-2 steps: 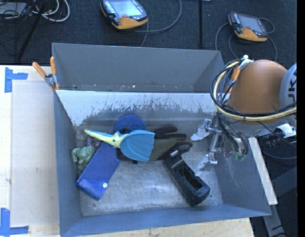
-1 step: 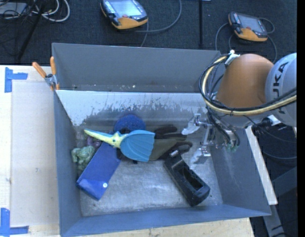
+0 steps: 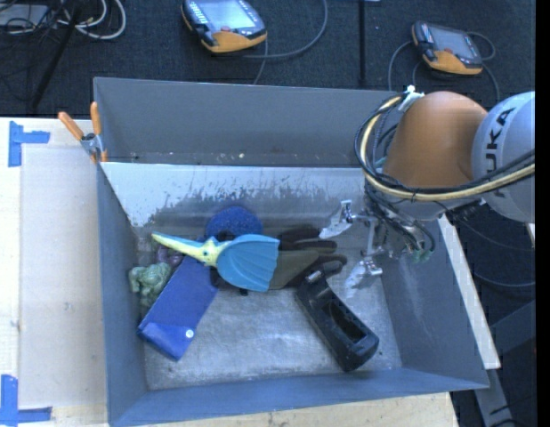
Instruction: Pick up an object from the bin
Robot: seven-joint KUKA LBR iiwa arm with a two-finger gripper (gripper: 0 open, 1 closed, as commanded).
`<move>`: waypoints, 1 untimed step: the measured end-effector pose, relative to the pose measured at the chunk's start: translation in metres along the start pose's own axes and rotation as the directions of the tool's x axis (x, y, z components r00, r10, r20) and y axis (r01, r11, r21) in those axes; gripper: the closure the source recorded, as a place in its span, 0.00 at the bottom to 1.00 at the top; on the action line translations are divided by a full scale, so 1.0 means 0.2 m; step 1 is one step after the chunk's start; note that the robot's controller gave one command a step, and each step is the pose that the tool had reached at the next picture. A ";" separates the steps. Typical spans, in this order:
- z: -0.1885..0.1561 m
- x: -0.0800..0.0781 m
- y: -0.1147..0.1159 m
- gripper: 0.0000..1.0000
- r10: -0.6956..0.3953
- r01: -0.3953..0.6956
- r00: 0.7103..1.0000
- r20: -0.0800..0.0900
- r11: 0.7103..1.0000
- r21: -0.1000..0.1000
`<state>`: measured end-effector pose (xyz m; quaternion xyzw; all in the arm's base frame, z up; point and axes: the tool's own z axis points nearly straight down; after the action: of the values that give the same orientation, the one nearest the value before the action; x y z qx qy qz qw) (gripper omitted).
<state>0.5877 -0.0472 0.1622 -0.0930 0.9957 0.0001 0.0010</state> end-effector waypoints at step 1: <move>0.29 -0.07 -0.09 0.00 0.112 -0.112 0.994 0.018 0.994 0.001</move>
Offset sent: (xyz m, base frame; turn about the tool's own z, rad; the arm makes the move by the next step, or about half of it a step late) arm -0.0092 -0.0224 -0.0922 0.2960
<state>0.6059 -0.0625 0.1045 -0.0371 0.9993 -0.0003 0.0102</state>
